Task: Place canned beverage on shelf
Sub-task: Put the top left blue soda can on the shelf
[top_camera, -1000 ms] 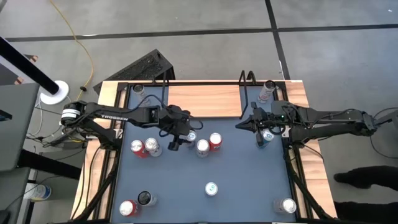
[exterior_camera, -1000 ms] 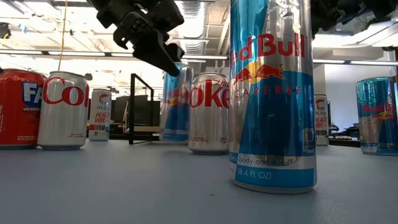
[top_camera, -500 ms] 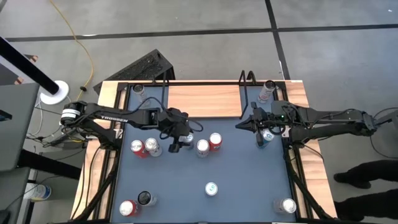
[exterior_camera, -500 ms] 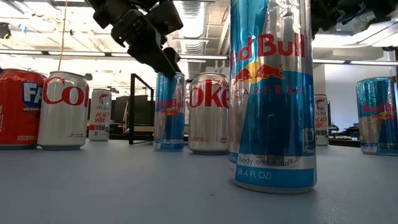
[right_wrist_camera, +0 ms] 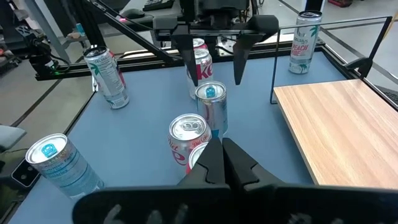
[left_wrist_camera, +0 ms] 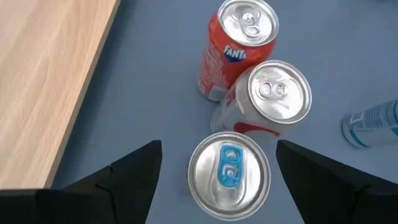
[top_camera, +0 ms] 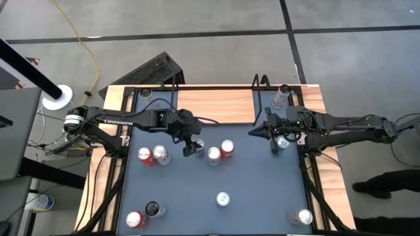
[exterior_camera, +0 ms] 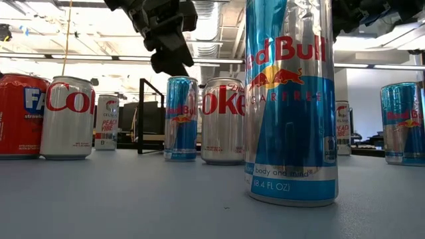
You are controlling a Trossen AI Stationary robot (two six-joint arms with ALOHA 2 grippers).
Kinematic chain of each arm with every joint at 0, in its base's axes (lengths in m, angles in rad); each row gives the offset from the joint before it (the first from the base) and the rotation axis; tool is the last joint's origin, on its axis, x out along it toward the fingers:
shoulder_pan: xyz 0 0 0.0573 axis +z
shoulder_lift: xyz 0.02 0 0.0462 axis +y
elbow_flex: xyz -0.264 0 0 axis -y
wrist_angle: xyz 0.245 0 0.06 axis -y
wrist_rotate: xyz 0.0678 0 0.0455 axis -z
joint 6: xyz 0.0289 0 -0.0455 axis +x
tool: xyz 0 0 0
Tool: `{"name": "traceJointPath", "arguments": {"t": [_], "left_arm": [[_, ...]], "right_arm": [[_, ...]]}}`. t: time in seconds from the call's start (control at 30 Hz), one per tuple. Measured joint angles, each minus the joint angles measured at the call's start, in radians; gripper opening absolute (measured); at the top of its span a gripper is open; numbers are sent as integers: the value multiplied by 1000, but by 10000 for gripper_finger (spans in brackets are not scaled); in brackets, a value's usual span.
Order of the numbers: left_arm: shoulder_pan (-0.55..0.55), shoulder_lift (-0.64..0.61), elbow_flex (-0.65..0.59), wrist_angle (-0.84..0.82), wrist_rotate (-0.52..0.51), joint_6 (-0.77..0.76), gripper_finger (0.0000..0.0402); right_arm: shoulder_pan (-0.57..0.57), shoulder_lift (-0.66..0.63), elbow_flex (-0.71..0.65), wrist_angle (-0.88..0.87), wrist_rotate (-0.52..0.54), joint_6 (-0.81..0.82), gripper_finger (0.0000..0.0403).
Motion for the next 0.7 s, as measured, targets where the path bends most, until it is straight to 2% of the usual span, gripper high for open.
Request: {"name": "traceJointPath", "arguments": {"t": [0.13,0.3,0.43,0.57,0.7], "left_arm": [[-20,0,0,-20,-16,-2,306],[-54,4,0,-10,-128,-2,307],[-78,6,0,-8,-143,8,307],[-103,25,-1,-11,-206,10,307],[-115,68,0,6,-210,11,307]], "right_arm": [[0,0,0,0,0,0,0],[0,0,0,0,-1,0,0],[0,0,0,0,-1,1,0],[0,0,0,0,-1,1,0],[0,0,0,0,-1,1,0]]}}
